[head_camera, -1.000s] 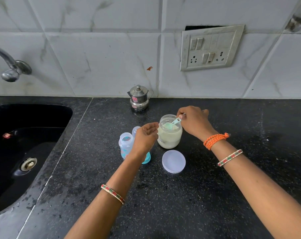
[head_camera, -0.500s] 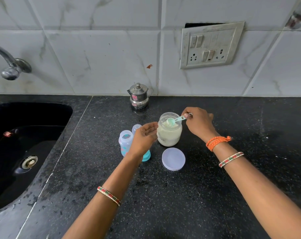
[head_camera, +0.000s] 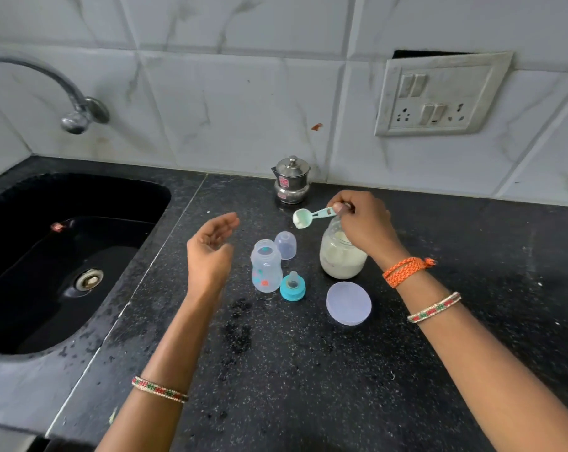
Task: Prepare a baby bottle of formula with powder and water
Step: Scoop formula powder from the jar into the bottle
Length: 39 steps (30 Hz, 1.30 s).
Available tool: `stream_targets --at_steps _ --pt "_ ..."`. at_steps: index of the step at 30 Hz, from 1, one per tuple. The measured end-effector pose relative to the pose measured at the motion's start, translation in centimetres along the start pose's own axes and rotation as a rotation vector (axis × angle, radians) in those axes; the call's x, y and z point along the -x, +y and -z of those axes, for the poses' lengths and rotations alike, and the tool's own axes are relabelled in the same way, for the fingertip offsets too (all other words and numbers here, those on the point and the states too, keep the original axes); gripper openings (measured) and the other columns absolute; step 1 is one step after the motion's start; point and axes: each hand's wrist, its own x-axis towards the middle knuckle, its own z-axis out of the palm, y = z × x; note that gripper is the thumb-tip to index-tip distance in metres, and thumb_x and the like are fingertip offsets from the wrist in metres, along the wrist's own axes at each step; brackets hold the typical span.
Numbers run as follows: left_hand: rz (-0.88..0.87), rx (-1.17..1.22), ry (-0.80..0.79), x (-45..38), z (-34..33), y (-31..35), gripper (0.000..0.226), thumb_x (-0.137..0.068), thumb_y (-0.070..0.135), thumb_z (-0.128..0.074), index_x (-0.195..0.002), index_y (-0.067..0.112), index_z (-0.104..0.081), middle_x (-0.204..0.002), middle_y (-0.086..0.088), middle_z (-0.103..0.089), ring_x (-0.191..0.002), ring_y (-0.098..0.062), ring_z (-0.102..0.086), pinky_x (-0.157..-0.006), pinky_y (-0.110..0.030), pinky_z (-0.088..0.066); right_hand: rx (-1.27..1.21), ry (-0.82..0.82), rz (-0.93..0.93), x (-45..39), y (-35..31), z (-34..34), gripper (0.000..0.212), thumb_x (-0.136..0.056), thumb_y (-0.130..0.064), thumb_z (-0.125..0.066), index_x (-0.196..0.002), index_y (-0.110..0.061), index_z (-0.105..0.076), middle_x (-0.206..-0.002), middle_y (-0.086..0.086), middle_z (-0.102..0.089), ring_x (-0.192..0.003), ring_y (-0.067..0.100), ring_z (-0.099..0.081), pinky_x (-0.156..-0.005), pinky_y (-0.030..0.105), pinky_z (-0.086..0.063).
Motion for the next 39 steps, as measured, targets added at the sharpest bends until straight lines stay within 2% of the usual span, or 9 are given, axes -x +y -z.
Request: stream_targets --at_steps 4,9,14,20,25,27,32,35,39 --pt "0.127 -0.117 -0.084 1.0 1.4 -2.9 0.06 -0.076 -0.023 -0.044 -0.124 0.011 -0.058 -0.123 0.001 -0.06 -0.114 -0.009 -0.054 -0.105 -0.037 -0.043 0.046 -0.042 0.072 0.5 -1.6 -3.2 0.025 -0.093 -0.009 -0.045 -0.086 -0.02 -0.067 -0.067 -0.011 -0.054 -0.079 0.016 -0.049 -0.078 0.035 -0.026" --pt "0.158 -0.162 -0.236 1.6 1.5 -4.9 0.06 -0.079 -0.014 -0.059 -0.132 0.011 -0.048 -0.136 -0.007 -0.051 -0.13 -0.019 -0.044 -0.109 -0.043 -0.038 0.121 -0.041 0.164 0.9 -2.3 -4.9 0.027 -0.093 -0.007 -0.043 -0.087 -0.022 -0.065 -0.082 -0.005 -0.058 -0.078 0.013 -0.045 -0.074 0.033 -0.02" --pt "0.089 -0.225 -0.289 1.3 0.9 -5.6 0.062 -0.08 -0.008 -0.062 -0.135 0.015 -0.045 -0.136 -0.003 -0.05 -0.127 -0.01 -0.043 -0.102 -0.03 -0.04 0.273 0.001 0.32 1.5 -2.5 -5.3 0.023 -0.089 -0.003 -0.05 -0.093 -0.02 -0.066 -0.087 0.001 -0.055 -0.078 0.017 -0.046 -0.074 0.032 -0.018" --pt "0.035 -0.243 -0.326 0.6 -0.5 -6.3 0.068 -0.08 0.01 -0.072 -0.14 0.015 -0.04 -0.14 0.001 -0.048 -0.127 -0.008 -0.043 -0.107 -0.036 -0.038 0.506 0.085 0.585 3.0 -2.3 -5.5 0.022 -0.08 0.002 -0.058 -0.091 -0.014 -0.069 -0.082 0.005 -0.052 -0.077 0.023 -0.049 -0.071 0.035 -0.027" --pt "-0.055 -0.26 -0.319 0.1 -1.7 -6.7 0.06 -0.076 0.02 -0.077 -0.129 0.023 -0.049 -0.124 0.008 -0.059 -0.115 -0.008 -0.054 -0.096 -0.03 -0.043 0.579 0.127 0.769 4.7 -1.6 -5.5 0.04 -0.079 -0.005 -0.03 -0.084 -0.011 -0.069 -0.075 0.006 -0.053 -0.068 0.024 -0.051 -0.066 0.035 -0.042" --pt "-0.071 -0.236 -0.31 0.1 -1.8 -6.9 0.056 -0.075 0.02 -0.078 -0.125 0.024 -0.052 -0.119 0.01 -0.062 -0.111 -0.009 -0.057 -0.094 -0.033 -0.049 0.602 0.158 0.798 5.0 -1.2 -5.5 0.039 -0.08 -0.005 -0.033 -0.088 -0.012 -0.07 -0.077 0.005 -0.055 -0.069 0.024 -0.053 -0.068 0.035 -0.043" --pt "-0.093 -0.227 -0.292 0.2 -1.7 -7.1 0.054 -0.075 0.022 -0.079 -0.121 0.032 -0.053 -0.116 0.015 -0.062 -0.108 -0.009 -0.058 -0.085 -0.016 -0.046 0.607 0.223 0.816 5.1 -0.6 -5.7 0.028 -0.075 -0.002 -0.052 -0.091 -0.014 -0.071 -0.08 0.005 -0.058 -0.072 0.024 -0.054 -0.073 0.037 -0.042" --pt "-0.094 -0.226 -0.292 0.2 -1.7 -7.0 0.053 -0.075 0.022 -0.079 -0.121 0.031 -0.053 -0.118 0.012 -0.063 -0.107 -0.011 -0.058 -0.089 -0.025 -0.047 0.606 0.242 0.81 5.1 -0.7 -5.7 0.032 -0.08 -0.006 -0.042 -0.093 -0.015 -0.07 -0.081 0.005 -0.058 -0.074 0.024 -0.053 -0.077 0.039 -0.033" --pt "-0.097 -0.207 -0.295 0.1 -1.7 -7.1 0.052 -0.075 0.021 -0.079 -0.12 0.031 -0.053 -0.117 0.012 -0.064 -0.105 -0.008 -0.06 -0.085 -0.015 -0.046 0.639 0.23 0.798 5.2 -0.9 -5.7 0.032 -0.079 -0.006 -0.042 -0.09 -0.016 -0.071 -0.081 0.004 -0.058 -0.074 0.024 -0.054 -0.08 0.041 -0.033"
